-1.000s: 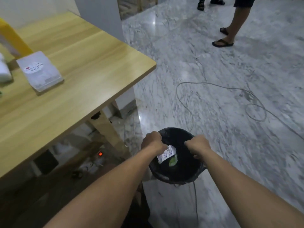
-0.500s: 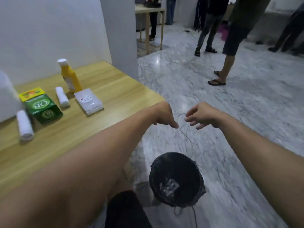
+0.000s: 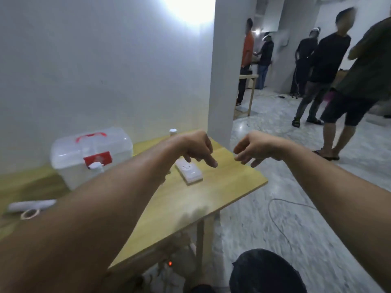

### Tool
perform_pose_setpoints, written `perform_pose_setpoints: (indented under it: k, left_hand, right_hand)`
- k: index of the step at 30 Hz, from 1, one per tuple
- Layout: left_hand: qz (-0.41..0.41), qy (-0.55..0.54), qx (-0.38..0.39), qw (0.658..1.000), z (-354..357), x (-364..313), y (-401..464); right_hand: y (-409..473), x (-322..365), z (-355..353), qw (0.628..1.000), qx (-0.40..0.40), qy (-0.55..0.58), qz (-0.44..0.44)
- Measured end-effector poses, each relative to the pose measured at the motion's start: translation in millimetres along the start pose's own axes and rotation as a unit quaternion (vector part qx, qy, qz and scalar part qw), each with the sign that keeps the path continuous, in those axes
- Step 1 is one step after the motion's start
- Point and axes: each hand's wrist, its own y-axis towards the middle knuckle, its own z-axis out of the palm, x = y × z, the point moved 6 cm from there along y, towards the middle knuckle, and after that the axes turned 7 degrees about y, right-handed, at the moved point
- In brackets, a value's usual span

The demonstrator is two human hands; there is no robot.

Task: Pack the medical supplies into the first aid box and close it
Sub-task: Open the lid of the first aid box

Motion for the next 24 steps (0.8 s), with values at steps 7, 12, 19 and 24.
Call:
perform_pose_setpoints:
  k: [7,12,19,24]
  left_hand:
    - [-0.083,0.012,-0.119,0.989,-72,111,-57]
    - [-0.15,0.028,-0.237,0.959,-109,191,-98]
    - [-0.243,0.094,-0.244,0.934,-98,284,-125]
    - [-0.231,0.111,-0.232,0.938,-81,309,-129]
  right_hand:
    - [36,114,72,0.992,0.043,-0.022,-0.117]
    - [59,181,128,0.977,0.025,-0.047,-0.207]
    - [71,230,208,0.895,-0.054,-0.203,-0.395]
    - [87,234,244,0.804,-0.085,-0.305,-0.504]
